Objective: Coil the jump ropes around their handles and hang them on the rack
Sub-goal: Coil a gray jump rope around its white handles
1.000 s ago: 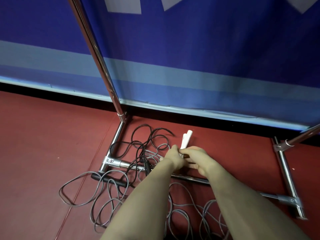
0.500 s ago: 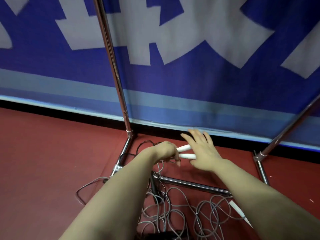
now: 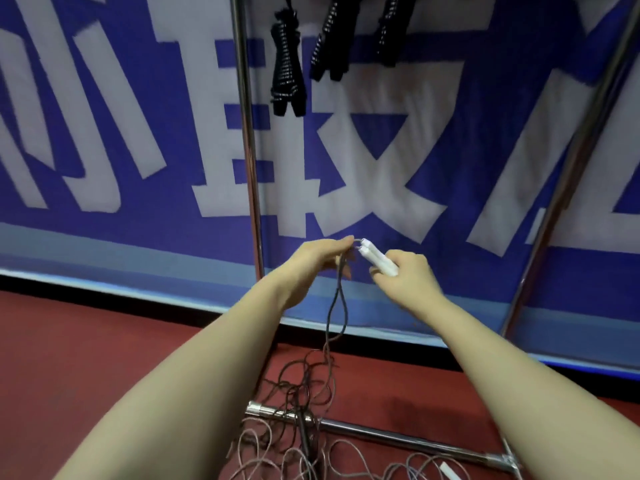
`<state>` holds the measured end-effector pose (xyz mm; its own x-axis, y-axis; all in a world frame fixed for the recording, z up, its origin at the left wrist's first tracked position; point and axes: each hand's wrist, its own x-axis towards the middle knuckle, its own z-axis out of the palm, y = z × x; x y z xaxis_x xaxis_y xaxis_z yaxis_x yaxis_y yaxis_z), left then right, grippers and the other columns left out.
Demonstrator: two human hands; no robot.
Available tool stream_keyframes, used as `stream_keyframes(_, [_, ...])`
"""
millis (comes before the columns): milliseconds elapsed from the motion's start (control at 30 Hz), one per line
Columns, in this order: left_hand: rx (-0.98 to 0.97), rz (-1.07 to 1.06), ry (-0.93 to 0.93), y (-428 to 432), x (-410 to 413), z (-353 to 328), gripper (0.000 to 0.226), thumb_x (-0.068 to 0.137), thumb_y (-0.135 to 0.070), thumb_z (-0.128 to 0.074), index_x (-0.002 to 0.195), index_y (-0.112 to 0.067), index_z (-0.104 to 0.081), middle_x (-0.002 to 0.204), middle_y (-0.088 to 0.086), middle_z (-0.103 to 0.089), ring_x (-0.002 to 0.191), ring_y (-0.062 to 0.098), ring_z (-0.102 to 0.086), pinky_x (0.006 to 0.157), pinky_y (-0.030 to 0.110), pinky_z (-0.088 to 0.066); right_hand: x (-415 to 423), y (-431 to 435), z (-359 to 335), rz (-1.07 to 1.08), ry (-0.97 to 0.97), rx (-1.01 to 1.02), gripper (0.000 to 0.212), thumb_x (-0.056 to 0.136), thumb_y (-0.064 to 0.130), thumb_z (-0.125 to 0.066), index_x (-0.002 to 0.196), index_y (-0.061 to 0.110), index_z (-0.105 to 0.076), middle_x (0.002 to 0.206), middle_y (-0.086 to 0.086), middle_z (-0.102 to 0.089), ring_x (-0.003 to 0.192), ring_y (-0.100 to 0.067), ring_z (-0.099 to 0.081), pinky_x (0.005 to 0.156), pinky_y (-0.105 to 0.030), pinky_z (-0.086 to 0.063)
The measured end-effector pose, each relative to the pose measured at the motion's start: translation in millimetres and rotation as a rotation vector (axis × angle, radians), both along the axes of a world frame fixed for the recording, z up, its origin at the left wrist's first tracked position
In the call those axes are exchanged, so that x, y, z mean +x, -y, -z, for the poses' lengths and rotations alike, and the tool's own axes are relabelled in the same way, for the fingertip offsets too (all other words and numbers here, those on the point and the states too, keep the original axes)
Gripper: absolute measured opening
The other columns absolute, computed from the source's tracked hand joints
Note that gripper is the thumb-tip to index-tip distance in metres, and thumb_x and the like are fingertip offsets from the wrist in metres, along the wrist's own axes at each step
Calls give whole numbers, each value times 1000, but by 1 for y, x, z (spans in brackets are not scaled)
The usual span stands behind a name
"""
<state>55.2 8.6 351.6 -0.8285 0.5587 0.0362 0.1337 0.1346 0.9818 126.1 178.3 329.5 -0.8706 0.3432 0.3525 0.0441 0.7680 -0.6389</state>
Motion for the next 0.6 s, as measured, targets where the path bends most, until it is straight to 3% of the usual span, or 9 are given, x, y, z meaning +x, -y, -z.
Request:
stream_keyframes(67, [145, 19, -5, 6, 19, -30, 33, 96, -38, -59, 77, -12, -65, 58, 2, -49, 49, 11, -47, 61, 28, -50, 9, 7, -27, -42, -35, -71, 37, 79, 20, -67, 55, 16, -38, 53, 0, -43, 53, -22, -42, 50, -29, -32])
stream_keyframes(100, [190, 45, -20, 9, 31, -48, 32, 98, -34, -56, 78, -11, -62, 54, 0, -38, 45, 10, -36, 47, 22, -38, 12, 13, -40, -65, -62, -123, 39, 78, 17, -68, 55, 15, -37, 52, 1, -39, 50, -18, -37, 47, -28, -30])
stream_keyframes(133, [233, 47, -42, 8, 34, -68, 31, 99, -32, -55, 80, -10, -61, 52, -3, -30, 43, 8, -26, 41, 19, -25, 16, 21, -54, -105, -97, -211, 41, 79, 16, -70, 55, 15, -37, 51, 1, -36, 49, -16, -32, 44, -25, -26])
stream_keyframes(200, [324, 71, -58, 5, 49, -111, 31, 100, -32, -52, 85, -7, -62, 48, -6, -26, 42, 7, -19, 40, 19, -15, 22, 37, -82, -237, -213, -528, 39, 82, 13, -70, 59, 15, -40, 50, -1, -33, 46, -16, -29, 42, -25, -22])
stream_keyframes(300, [424, 177, -65, -2, 63, -152, 33, 96, -40, -53, 93, -9, -66, 50, -7, -36, 41, 5, -24, 42, 17, -21, 30, 49, -119, -366, -324, -989, 25, 87, 4, -59, 68, 12, -46, 45, 1, -34, 38, -12, -27, 39, -20, -19])
stream_keyframes(400, [238, 217, -130, 0, 58, -134, 28, 90, -32, -66, 106, -9, -63, 62, -4, -44, 48, 6, -37, 49, 19, -29, 33, 48, -115, -267, -276, -1086, 17, 85, 3, -52, 70, 11, -50, 44, 1, -33, 38, -11, -25, 38, -19, -20])
stream_keyframes(467, [33, 198, -170, 5, 49, -95, 14, 89, -15, -69, 99, -8, -63, 64, 1, -47, 53, 11, -42, 56, 25, -34, 32, 40, -98, -197, -206, -1145, 25, 82, 4, -51, 62, 15, -42, 43, 3, -27, 35, -10, -21, 38, -19, -18])
stream_keyframes(533, [-188, 181, -148, 14, 49, -43, 10, 92, -17, -67, 87, -10, -62, 62, 2, -51, 56, 13, -48, 62, 28, -44, 33, 28, -91, -155, -183, -1232, 30, 81, 5, -49, 60, 18, -34, 44, 4, -24, 35, -10, -18, 38, -18, -16])
stream_keyframes(600, [-240, 179, -70, 18, 53, -7, 21, 97, -27, -60, 86, -9, -63, 59, 0, -49, 53, 12, -46, 61, 25, -46, 32, 12, -94, -127, -222, -1302, 31, 82, 6, -49, 60, 20, -32, 43, 5, -24, 34, -9, -18, 36, -17, -17])
